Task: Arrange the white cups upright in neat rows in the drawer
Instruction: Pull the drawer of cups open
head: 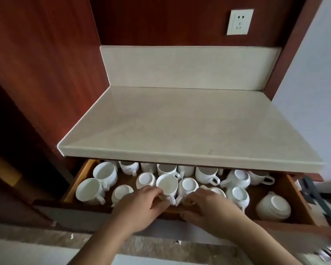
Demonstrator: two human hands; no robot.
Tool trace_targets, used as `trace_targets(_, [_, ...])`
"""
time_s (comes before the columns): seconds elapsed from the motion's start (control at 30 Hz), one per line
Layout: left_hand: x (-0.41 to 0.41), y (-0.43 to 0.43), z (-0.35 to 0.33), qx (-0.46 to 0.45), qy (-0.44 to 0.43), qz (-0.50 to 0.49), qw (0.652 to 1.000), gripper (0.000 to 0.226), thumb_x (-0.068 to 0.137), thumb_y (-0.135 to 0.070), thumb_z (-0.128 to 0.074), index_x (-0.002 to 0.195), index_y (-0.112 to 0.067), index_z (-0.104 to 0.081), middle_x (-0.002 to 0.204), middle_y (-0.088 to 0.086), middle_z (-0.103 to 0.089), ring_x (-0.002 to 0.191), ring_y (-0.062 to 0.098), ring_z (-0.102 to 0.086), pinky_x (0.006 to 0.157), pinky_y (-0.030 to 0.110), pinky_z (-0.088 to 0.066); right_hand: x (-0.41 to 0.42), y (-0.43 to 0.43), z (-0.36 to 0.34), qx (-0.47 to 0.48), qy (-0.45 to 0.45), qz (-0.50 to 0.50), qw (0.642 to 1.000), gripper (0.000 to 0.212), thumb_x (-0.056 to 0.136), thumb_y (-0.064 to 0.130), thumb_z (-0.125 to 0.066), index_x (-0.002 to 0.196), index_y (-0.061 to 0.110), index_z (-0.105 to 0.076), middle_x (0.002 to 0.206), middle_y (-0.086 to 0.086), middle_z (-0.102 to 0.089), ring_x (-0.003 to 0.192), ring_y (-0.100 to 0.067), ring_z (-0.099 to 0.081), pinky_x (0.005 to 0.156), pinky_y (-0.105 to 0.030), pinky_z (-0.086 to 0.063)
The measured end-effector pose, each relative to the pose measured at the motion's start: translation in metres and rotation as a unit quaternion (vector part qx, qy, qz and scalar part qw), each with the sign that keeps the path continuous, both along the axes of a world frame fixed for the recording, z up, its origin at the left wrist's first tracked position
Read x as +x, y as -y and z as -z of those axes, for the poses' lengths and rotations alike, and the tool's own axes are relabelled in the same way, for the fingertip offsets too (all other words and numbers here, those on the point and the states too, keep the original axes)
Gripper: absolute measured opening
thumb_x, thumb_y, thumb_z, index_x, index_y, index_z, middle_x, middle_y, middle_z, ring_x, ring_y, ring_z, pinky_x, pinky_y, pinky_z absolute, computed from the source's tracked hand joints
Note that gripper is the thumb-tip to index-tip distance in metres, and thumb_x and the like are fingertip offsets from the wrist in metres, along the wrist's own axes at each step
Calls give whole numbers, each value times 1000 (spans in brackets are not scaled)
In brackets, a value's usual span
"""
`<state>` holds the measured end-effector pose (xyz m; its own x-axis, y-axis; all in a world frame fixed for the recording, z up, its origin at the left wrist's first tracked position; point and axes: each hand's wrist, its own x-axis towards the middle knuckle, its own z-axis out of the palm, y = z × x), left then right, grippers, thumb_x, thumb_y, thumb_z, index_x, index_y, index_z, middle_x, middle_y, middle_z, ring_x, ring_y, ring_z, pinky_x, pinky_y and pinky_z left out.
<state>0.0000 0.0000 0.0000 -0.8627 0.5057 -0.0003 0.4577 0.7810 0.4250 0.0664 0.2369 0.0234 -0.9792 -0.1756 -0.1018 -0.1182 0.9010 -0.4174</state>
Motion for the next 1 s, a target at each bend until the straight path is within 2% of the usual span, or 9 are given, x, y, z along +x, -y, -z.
trace_targets(0.1, [1,-7,-2,-127,5,21,992,58,88,-85,-23,95,-39,-57,100,-11,-70,91,16,-66,75,37,-53,-6,-1,9,32,100,-14,994,40,92,68,-46,103,34,-63,98,8,-68,93,-14,-64,73,-34,-48])
trace_targets(0.17, [2,-6,-4,-137,20,15,990,73,85,-90,-17,88,-34,-64,93,-8,-71,88,17,-66,71,36,-49,-6,-1,13,37,120,-2,992,50,93,73,-39,100,33,-69,100,5,-71,96,-14,-65,74,-32,-46])
trace_targets(0.27, [5,-4,-2,-139,49,14,989,75,84,-92,-17,80,-33,-64,91,-8,-70,86,17,-65,72,37,-50,-1,-1,16,39,122,3,992,58,90,78,-34,100,35,-71,102,7,-72,96,-11,-64,75,-32,-48])
trace_targets(0.43, [19,2,-1,-146,58,13,988,80,81,-94,-16,80,-31,-64,86,-10,-67,82,15,-64,71,36,-50,19,8,18,54,105,16,993,64,87,82,-30,93,31,-69,93,7,-70,85,-9,-62,63,-28,-40])
trace_targets(0.57, [40,15,-1,-147,78,29,986,80,82,-94,-17,83,-28,-64,88,-10,-67,84,15,-63,74,38,-52,46,21,10,67,124,42,989,65,87,83,-32,88,29,-69,88,7,-69,84,-9,-63,73,-33,-51])
trace_targets(0.63, [52,21,-2,-146,97,50,983,79,80,-95,-21,83,-27,-62,88,-11,-65,84,14,-62,71,38,-49,60,28,6,69,135,49,987,65,87,83,-33,86,30,-69,87,7,-69,83,-8,-63,76,-34,-52])
trace_targets(0.77, [76,31,-6,-160,115,79,977,76,80,-95,-24,84,-28,-58,89,-12,-61,88,15,-61,68,37,-45,88,40,2,52,146,63,986,56,88,80,-40,81,32,-68,85,6,-69,80,-5,-62,74,-32,-52])
trace_targets(0.9, [101,40,-3,-161,107,99,976,70,80,-95,-22,85,-31,-51,114,-5,-68,104,21,-62,77,40,-47,115,54,-4,47,151,60,986,27,91,75,-43,75,57,-56,86,15,-63,85,-6,-57,76,-30,-48])
trace_targets(1.0, [116,46,-2,-158,113,110,975,64,83,-92,-24,87,-32,-47,123,-2,-67,111,23,-61,76,40,-43,131,61,-4,43,151,59,986,19,90,76,-44,85,60,-53,88,14,-64,88,-7,-58,78,-30,-48])
